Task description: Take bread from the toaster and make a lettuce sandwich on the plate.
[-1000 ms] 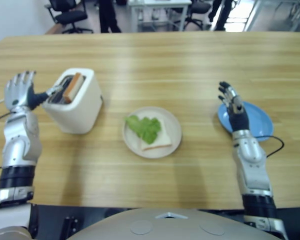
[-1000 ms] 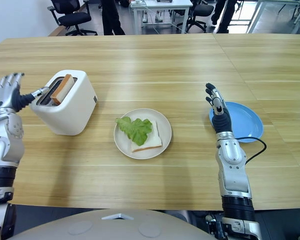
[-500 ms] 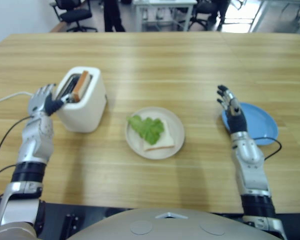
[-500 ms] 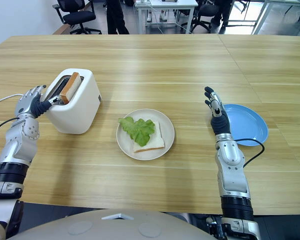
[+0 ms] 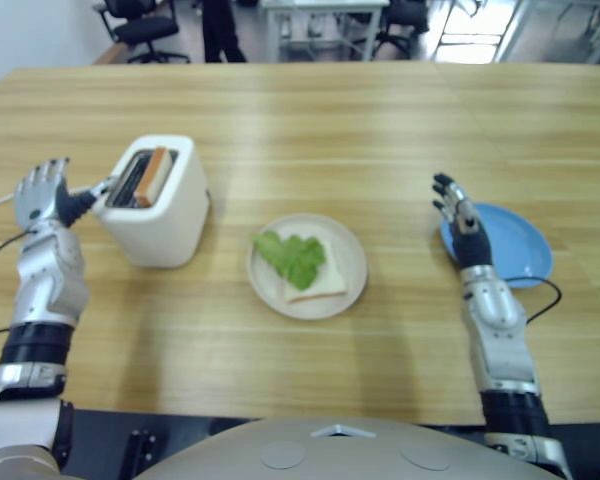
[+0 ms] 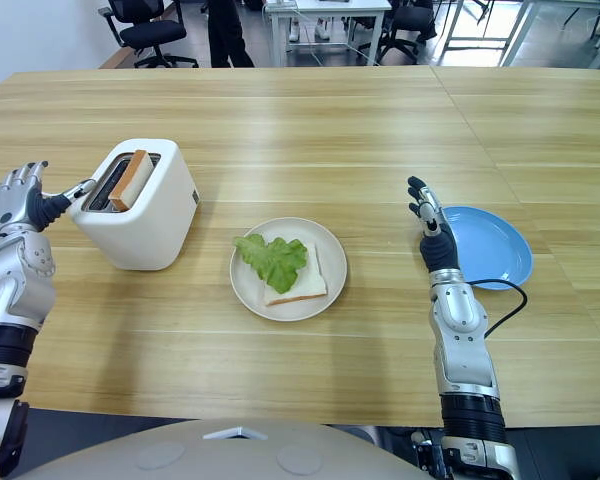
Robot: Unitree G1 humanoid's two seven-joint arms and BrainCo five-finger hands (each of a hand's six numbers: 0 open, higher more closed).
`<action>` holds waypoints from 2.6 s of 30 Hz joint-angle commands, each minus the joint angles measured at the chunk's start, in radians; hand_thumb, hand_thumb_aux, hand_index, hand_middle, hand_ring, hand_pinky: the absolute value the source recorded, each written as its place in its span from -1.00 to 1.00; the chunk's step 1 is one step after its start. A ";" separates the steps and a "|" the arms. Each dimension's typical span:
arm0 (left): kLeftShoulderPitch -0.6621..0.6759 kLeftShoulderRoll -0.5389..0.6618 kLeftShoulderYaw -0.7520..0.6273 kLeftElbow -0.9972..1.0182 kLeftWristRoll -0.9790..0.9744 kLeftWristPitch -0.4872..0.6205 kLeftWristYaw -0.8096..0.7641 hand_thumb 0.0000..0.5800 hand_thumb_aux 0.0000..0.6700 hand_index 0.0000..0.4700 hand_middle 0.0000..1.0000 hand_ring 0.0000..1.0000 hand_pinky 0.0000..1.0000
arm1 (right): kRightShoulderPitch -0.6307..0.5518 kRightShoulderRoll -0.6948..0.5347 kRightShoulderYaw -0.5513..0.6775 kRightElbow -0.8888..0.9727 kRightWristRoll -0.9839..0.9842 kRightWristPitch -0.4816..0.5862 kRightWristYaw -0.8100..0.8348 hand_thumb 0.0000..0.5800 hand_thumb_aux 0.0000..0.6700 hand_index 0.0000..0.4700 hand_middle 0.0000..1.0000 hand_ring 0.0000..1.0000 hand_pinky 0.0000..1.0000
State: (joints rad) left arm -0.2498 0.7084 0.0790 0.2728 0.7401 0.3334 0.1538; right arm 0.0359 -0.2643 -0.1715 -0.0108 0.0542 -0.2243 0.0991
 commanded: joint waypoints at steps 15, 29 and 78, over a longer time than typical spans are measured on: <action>0.057 -0.085 -0.053 -0.271 -0.010 0.014 -0.035 -1.00 -1.00 -1.00 -1.00 -1.00 -1.00 | 0.020 -0.001 -0.012 -0.006 -0.015 0.008 -0.004 -1.00 -1.00 -1.00 -1.00 -1.00 -1.00; 0.069 -0.122 -0.156 -0.101 -0.007 0.003 -0.070 -1.00 -1.00 -1.00 -1.00 -1.00 -1.00 | 0.020 -0.005 -0.009 0.000 -0.023 0.011 -0.001 -1.00 -1.00 -1.00 -1.00 -1.00 -1.00; -0.178 -0.387 -0.181 -0.024 -0.888 -0.330 -0.757 1.00 1.00 0.96 1.00 1.00 1.00 | -0.005 0.000 -0.008 0.040 -0.022 0.008 -0.009 -1.00 -1.00 -1.00 -1.00 -1.00 -1.00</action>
State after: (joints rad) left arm -0.4138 0.3179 -0.0861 0.1883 -0.1440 0.0066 -0.5554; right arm 0.0341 -0.2643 -0.1735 0.0236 0.0327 -0.2244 0.0859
